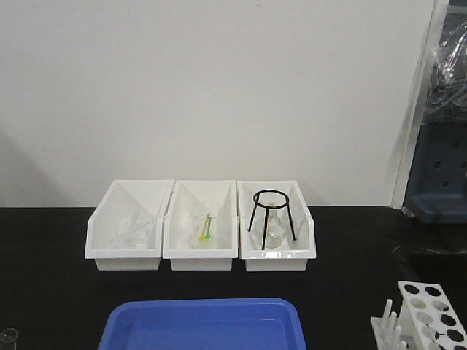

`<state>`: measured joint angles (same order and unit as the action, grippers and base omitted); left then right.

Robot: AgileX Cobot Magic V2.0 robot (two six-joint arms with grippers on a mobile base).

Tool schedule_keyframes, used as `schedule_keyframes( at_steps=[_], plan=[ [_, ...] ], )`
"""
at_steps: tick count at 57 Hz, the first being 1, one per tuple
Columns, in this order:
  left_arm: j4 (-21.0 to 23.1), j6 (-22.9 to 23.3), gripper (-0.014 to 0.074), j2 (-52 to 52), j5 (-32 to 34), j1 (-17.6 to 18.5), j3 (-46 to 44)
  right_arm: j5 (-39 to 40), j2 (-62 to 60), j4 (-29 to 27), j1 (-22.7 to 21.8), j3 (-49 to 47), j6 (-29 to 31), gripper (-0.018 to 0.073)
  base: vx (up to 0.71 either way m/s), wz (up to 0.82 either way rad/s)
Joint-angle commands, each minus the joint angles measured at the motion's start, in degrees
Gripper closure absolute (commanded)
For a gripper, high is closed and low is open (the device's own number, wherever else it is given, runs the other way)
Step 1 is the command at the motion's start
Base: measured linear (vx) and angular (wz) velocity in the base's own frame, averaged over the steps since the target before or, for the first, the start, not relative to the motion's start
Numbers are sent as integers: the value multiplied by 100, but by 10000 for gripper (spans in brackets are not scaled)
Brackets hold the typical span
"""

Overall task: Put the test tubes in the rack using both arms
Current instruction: 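Close the left gripper on the glass test tube in the beaker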

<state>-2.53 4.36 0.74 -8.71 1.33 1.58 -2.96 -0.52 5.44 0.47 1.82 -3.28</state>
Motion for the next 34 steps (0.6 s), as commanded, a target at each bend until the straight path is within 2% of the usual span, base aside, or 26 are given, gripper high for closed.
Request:
schedule_keyframes(
  at_steps=[1, 15, 27, 34],
  plan=[
    [23, 23, 601, 62, 446, 0, -153, 449, -71, 26, 9, 73, 30, 568, 0, 0],
    [4, 11, 601, 62, 673, 0, -153, 464, -71, 49, 9, 73, 30, 568, 0, 0],
    [16, 29, 601, 62, 1298, 0, -153, 626, -71, 50, 9, 73, 30, 568, 0, 0],
    [29, 334, 601, 62, 1598, 21, -281, 986, -71, 42, 9, 60, 24, 568, 0, 0]
  ],
)
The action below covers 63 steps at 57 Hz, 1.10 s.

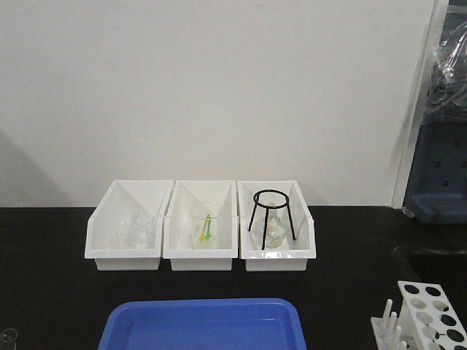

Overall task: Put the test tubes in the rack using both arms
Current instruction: 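Close the left gripper on the glass test tube in the beaker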

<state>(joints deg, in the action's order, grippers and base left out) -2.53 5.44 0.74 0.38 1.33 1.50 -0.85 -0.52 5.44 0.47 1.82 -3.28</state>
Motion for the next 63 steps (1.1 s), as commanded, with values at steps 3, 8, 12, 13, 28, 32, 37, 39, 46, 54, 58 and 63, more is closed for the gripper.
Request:
schedule_keyframes(
  at_steps=[3, 8, 12, 13, 28, 32, 37, 39, 46, 54, 58, 63],
  plan=[
    [-20, 235, 601, 62, 650, 21, -416, 852, -65, 42, 9, -44, 24, 568, 0, 0],
    [-188, 86, 601, 31, 413, 21, -768, 592, 42, 48, 9, -417, 24, 568, 0, 0],
    [-299, -10, 601, -116, 186, 21, -1127, 348, 262, 76, 9, -838, 29, 568, 0, 0],
    [-340, -34, 601, -195, 144, 21, -1203, 332, 324, 101, 9, -922, 38, 568, 0, 0],
    [-395, -152, 596, -1611, 218, 21, -2049, 247, 1682, 343, 9, -1987, 158, 560, 0, 0],
    [-395, -198, 582, -2032, 297, 21, -2044, 291, 2001, 343, 9, -2077, 158, 554, 0, 0],
    [-395, -211, 548, -2445, 331, 21, -2044, 406, 2385, 343, 9, -2097, 158, 533, 0, 0],
    [-395, -211, 524, -2610, 350, 21, -2044, 432, 2488, 343, 9, -2097, 153, 520, 0, 0],
    [-395, -265, 399, -3073, 352, 21, -2044, 432, 2852, 343, 9, -2097, 114, 452, 0, 0],
    [-389, -387, 207, -3410, 357, 21, -2044, 432, 3132, 343, 9, -2097, 114, 323, 0, 0],
    [-384, -387, 135, -3481, 357, 21, -2044, 432, 3247, 343, 9, -2091, 114, 241, 0, 0],
    [-384, -392, 86, -3480, 331, 21, -2044, 439, 3372, 343, 9, -2091, 114, 153, 0, 0]
  ],
)
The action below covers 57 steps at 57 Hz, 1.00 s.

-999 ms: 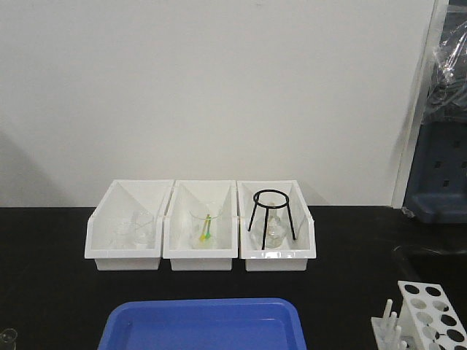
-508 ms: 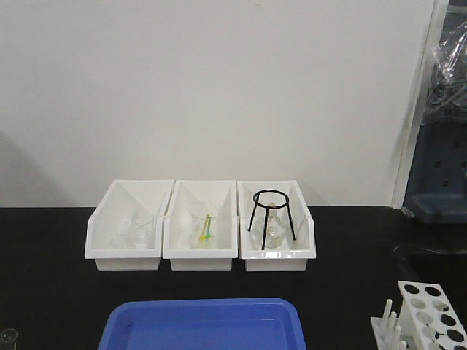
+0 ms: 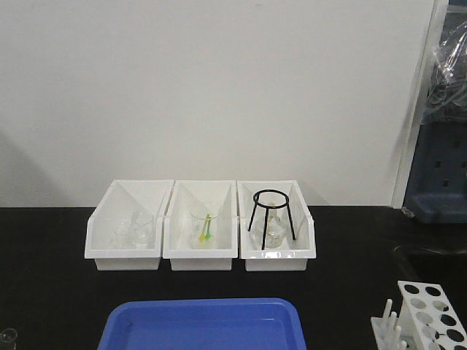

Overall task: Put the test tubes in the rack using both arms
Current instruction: 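Close the left gripper on the glass test tube in the beaker, then lift the test tube up out of the beaker with the left gripper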

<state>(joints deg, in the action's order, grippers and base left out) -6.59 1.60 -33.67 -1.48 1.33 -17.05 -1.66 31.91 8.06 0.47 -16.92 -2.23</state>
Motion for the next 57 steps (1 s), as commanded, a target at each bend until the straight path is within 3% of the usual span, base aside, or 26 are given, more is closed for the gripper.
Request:
schedule_keyframes(
  at_steps=[1, 7, 19, 23, 37, 45, 57],
  plan=[
    [21, -8, 83, -39, 468, 21, -184, 520, 157, 81, 9, -217, 9, 134, 0, 0],
    [14, -160, 89, -39, 230, 40, -82, 513, 283, 81, 9, -217, 9, 74, 0, 0],
    [14, -1717, 100, -39, 372, 40, 448, 513, 406, 81, 9, -217, 9, 58, 0, 0],
    [40, -1979, 100, -39, 378, 40, 538, 513, 412, 81, 9, -217, 9, 58, 0, 0],
    [40, -1906, 100, -629, 996, 59, 538, 513, 412, 81, 9, -217, 9, 58, 0, 0],
    [40, -1904, 100, -1498, 1881, 255, 511, 513, 412, 81, 9, -217, 9, 58, 0, 0],
    [85, -1909, 100, -2755, 3223, 269, 511, 513, 412, 81, 9, -217, 9, 58, 0, 0]
  ],
)
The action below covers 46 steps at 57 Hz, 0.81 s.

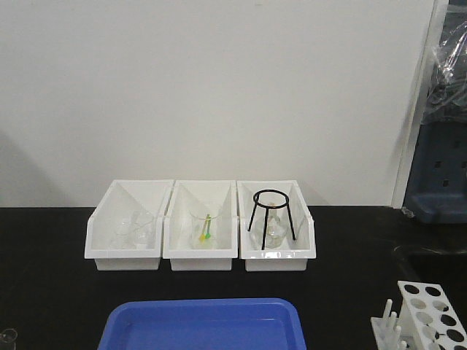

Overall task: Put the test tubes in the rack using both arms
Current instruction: 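Lift the test tube up out of the beaker with the left gripper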

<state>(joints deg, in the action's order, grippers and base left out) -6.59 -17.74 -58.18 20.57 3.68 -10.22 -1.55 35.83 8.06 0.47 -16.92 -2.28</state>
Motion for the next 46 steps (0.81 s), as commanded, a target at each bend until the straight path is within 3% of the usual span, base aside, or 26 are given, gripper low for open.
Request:
schedule_keyframes(
  at_steps=[1, 18, 46],
  plan=[
    [92, 26, 100, -386, 1118, 34, -172, 502, 20, 81, 9, -217, 14, 58, 0, 0],
    [431, 9, 100, -1259, 2165, 34, -198, 496, 20, 81, 9, -217, 14, 58, 0, 0],
    [430, -160, 100, -1975, 2169, 34, -894, 496, 20, 81, 9, -217, 14, 58, 0, 0]
  ],
)
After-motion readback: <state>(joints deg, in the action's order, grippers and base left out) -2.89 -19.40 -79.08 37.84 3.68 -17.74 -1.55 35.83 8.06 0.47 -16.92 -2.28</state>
